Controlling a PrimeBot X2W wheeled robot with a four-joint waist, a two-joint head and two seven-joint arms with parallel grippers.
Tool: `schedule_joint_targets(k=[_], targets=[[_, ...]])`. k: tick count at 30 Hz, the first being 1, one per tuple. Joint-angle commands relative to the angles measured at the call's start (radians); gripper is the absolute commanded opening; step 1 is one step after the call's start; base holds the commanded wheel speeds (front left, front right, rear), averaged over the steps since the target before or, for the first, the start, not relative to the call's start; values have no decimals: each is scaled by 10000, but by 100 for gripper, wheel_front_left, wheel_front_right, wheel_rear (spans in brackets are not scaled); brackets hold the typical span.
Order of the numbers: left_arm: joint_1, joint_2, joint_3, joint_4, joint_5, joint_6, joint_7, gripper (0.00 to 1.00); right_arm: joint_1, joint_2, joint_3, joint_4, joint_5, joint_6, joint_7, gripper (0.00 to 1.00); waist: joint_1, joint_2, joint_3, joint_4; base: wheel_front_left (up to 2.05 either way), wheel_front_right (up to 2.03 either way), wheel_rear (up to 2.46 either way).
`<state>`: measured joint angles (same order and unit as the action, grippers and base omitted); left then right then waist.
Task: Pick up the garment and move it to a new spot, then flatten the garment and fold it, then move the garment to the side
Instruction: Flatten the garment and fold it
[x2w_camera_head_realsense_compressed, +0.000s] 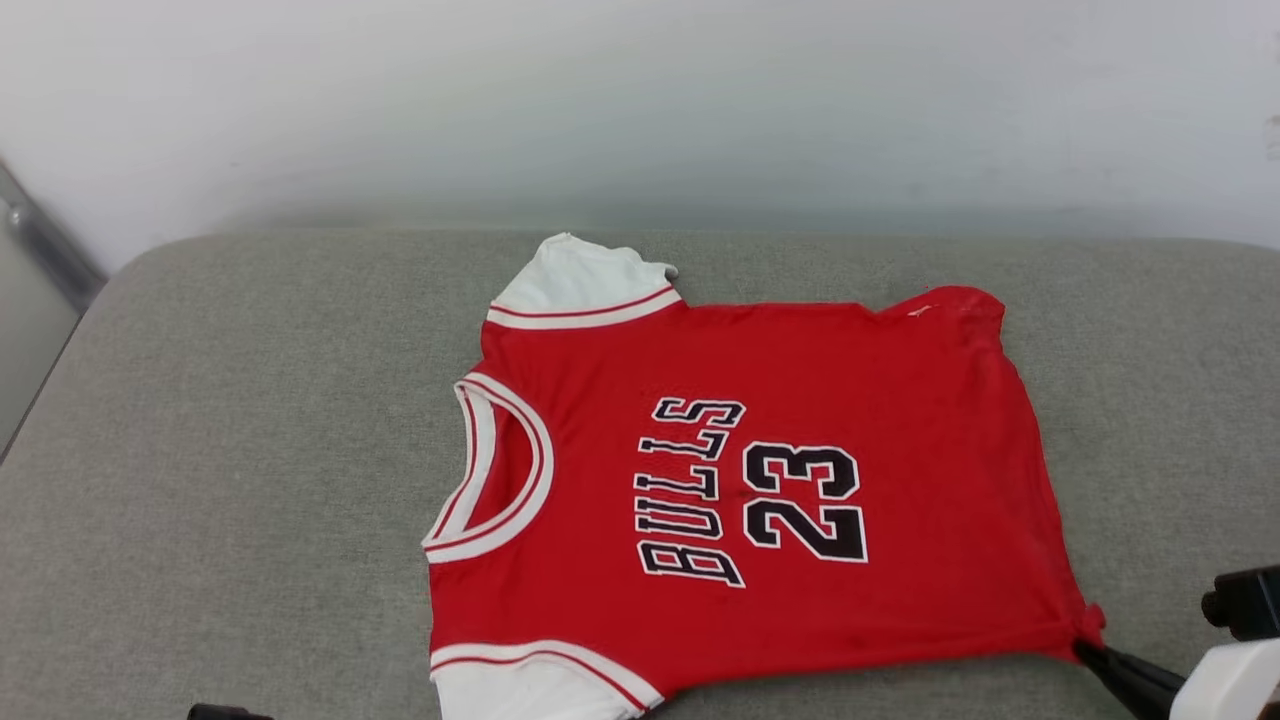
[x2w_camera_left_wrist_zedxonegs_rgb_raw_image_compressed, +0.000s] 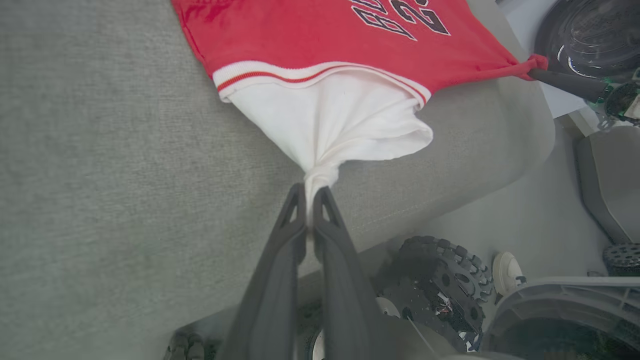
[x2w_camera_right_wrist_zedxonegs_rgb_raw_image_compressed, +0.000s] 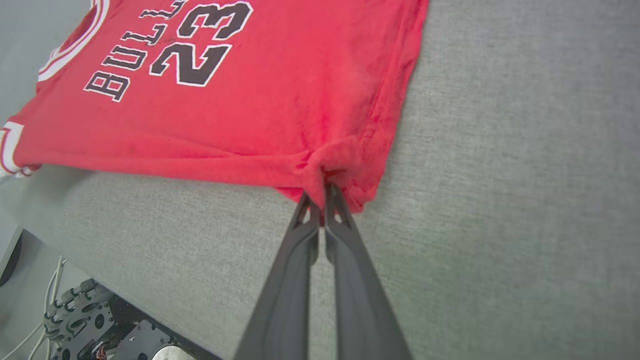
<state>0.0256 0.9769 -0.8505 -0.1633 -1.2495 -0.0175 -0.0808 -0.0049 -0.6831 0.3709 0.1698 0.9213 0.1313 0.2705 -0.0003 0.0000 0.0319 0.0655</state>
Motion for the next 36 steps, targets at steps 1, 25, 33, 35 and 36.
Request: schedule_joint_targets(k=[1,25,33,35,36], targets=[[116,112,-4,-81,-59,14,49,0,271,-39,-105,-103,6,-11,71,0,3,0,-31,-31,0,0,0],[-1499,261,1669,-557,-9,-340,-1083,0,197,1542,-2644,-2452,-470,-8,1708,0,3,0,1536,-343,0,0,0],[-3347,-450,1656,760,377,-714,-404,0,-1220,1792,-2507,-1737,-1425,-8,2460,0,3,0,2499,-352,0,0,0],[-3756,-649,1506,1245,598,-769,-138,0,-1501,1825,-2367,-1519,-1644,-8,2642,0,3,0,2619,-348,0,0,0],[-3948,-731,1427,1459,717,-794,-48,0,-1643,1880,-2304,-1401,-1735,-8,2693,0,3,0,2667,-362,0,0,0]])
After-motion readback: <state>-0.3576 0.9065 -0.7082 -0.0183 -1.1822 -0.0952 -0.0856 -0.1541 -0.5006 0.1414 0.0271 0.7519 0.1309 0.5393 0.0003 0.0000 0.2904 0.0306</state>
